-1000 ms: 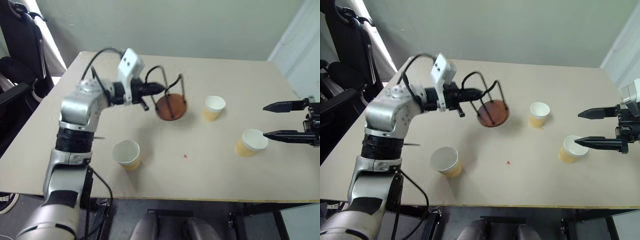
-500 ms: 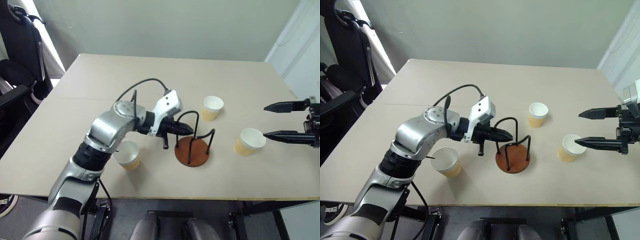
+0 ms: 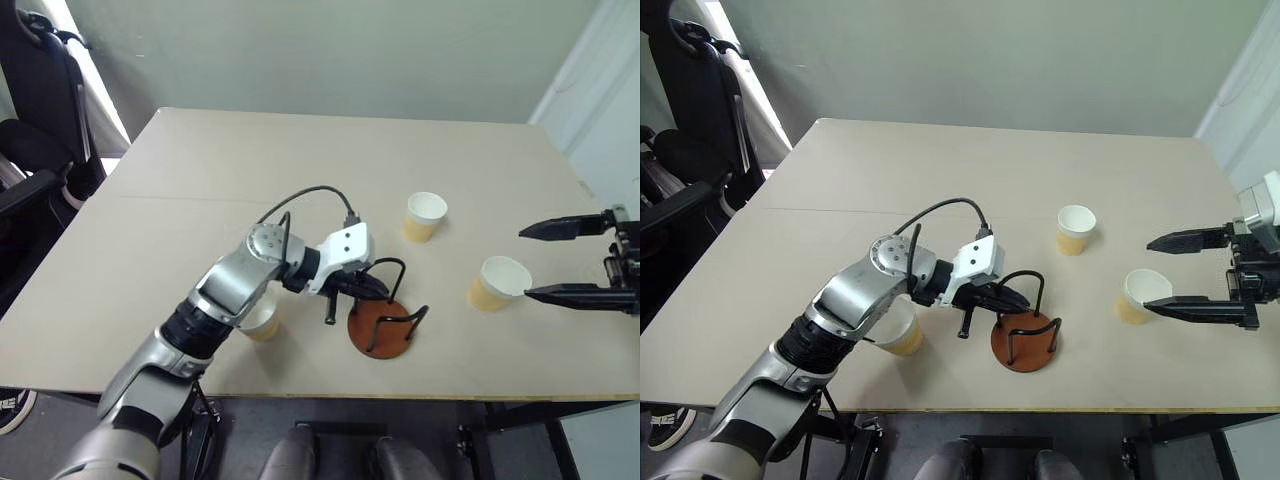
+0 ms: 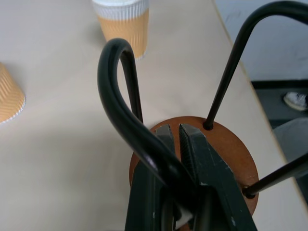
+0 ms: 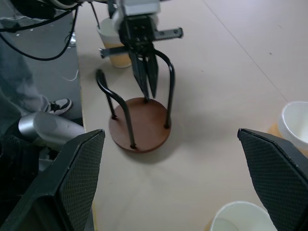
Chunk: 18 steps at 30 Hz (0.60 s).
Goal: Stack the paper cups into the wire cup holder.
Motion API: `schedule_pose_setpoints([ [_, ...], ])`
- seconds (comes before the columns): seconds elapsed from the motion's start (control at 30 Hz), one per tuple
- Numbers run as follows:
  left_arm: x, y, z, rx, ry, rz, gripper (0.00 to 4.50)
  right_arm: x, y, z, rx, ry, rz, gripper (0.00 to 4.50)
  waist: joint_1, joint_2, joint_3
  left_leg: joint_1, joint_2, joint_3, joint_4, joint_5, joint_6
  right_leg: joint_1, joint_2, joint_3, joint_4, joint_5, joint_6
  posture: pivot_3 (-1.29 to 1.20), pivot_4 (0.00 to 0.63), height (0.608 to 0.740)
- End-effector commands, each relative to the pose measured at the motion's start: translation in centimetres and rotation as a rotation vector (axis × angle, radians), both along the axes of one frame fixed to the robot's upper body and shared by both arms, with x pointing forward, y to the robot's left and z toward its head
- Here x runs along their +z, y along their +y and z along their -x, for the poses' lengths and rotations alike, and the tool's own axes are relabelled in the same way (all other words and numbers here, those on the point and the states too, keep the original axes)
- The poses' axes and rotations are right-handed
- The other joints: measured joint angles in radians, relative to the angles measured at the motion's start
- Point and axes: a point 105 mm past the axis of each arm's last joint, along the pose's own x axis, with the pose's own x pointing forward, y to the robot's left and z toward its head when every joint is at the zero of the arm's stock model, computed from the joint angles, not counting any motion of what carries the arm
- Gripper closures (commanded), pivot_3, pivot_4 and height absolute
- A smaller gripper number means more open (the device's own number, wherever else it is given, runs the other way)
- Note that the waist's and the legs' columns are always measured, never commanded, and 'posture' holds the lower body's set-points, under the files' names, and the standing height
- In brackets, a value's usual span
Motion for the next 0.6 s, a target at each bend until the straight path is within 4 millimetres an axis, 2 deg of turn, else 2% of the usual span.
schedule_pose_setpoints([
  [0.03, 0.1, -0.2, 0.0, -0.024, -0.054, -0.016, 4.48, 1.0, 0.2, 0.4, 0.004, -0.046, 0.002, 0.0, 0.0, 0.0, 0.0, 0.0, 0.0, 0.0, 0.0, 0.0, 0.0, 0.0, 0.0, 0.0, 0.0, 0.0, 0.0, 0.0, 0.15, 0.74],
  [0.2, -0.3, -0.3, 0.0, -0.017, -0.062, -0.035, 4.48, 1.1, 0.4, 0.8, 0.014, -0.041, 0.002, 0.0, 0.0, 0.0, 0.0, -0.001, 0.0, 0.0, 0.0, 0.0, 0.0, 0.0, 0.0, 0.0, -0.001, 0.0, 0.0, 0.0, 0.15, 0.74],
  [0.23, -0.2, -0.4, 0.0, -0.02, -0.062, -0.032, 3.9, 1.1, 0.4, 0.8, 0.016, -0.04, 0.001, 0.0, 0.0, 0.0, 0.0, -0.001, 0.0, 0.0, 0.0, 0.0, 0.0, 0.0, 0.0, 0.0, -0.001, 0.0, 0.0, 0.0, 0.15, 0.74],
  [0.27, -0.1, -0.4, 0.1, -0.022, -0.063, -0.03, 3.69, 1.2, 0.4, 0.9, 0.018, -0.039, 0.0, 0.0, 0.0, 0.0, 0.0, -0.001, 0.0, 0.0, 0.0, 0.0, 0.0, 0.0, 0.0, 0.0, -0.001, 0.0, 0.0, 0.0, 0.15, 0.74],
  [0.53, 0.0, -0.2, -0.2, -0.007, -0.11, -0.05, 0.81, 1.3, 0.4, 1.0, 0.025, -0.04, -0.011, 0.0, 0.0, 0.0, 0.0, -0.001, 0.0, 0.0, 0.0, 0.0, 0.0, 0.0, 0.0, 0.0, -0.001, 0.0, 0.0, 0.0, 0.15, 0.74],
  [0.6, 0.8, 0.2, -0.9, 0.027, -0.134, -0.047, 0.81, 1.3, 0.4, 1.0, 0.025, -0.04, -0.01, 0.0, 0.0, 0.0, 0.0, -0.001, 0.0, 0.0, 0.0, 0.0, 0.0, 0.0, 0.0, 0.0, -0.001, 0.0, 0.0, 0.0, 0.15, 0.74],
])
